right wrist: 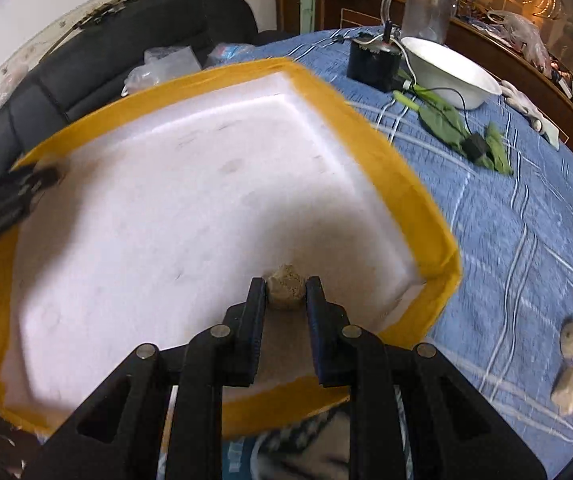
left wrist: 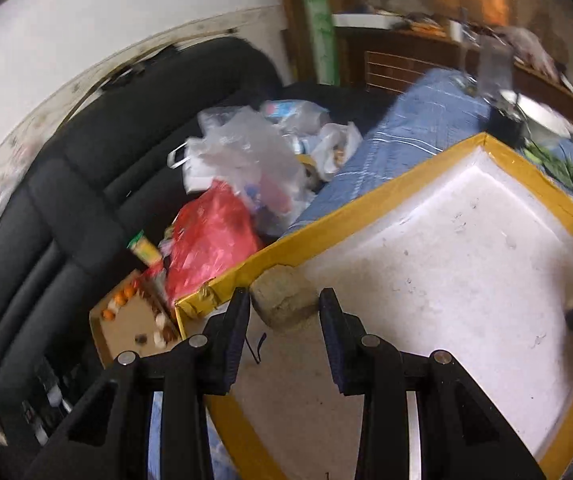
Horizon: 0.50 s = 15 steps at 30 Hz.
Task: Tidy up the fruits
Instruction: 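Carry the tan ball and beige cylinder over the yellow-rimmed white tray with both grippers, then open the right gripper to drop the tan ball while the left gripper releases the cylinder into the tray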
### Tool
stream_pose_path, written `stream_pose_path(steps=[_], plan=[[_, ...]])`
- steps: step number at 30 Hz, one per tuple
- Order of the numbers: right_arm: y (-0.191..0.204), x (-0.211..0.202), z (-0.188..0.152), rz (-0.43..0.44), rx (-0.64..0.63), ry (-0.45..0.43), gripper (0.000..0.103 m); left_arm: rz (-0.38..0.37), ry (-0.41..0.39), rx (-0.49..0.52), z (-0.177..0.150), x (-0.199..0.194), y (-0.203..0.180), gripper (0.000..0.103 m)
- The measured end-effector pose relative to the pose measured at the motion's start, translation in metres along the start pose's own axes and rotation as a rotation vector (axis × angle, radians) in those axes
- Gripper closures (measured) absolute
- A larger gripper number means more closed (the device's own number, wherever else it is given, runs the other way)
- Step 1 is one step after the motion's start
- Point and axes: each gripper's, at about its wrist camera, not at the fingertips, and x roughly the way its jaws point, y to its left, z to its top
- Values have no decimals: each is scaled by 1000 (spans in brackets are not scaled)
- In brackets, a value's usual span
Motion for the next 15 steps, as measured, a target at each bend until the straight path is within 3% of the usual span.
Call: stream_pose_path(steps=[7,11,15], plan=[[21,-18,-29,49,4,48,80,-99,-20,251,26,21,-22,67],[36,-26,-45,97,72,54,80,-195,-43,357,34,25,-30,67],[54,-32,-50,157,107,56,80,-279,-92,530,38,27,-44,67]])
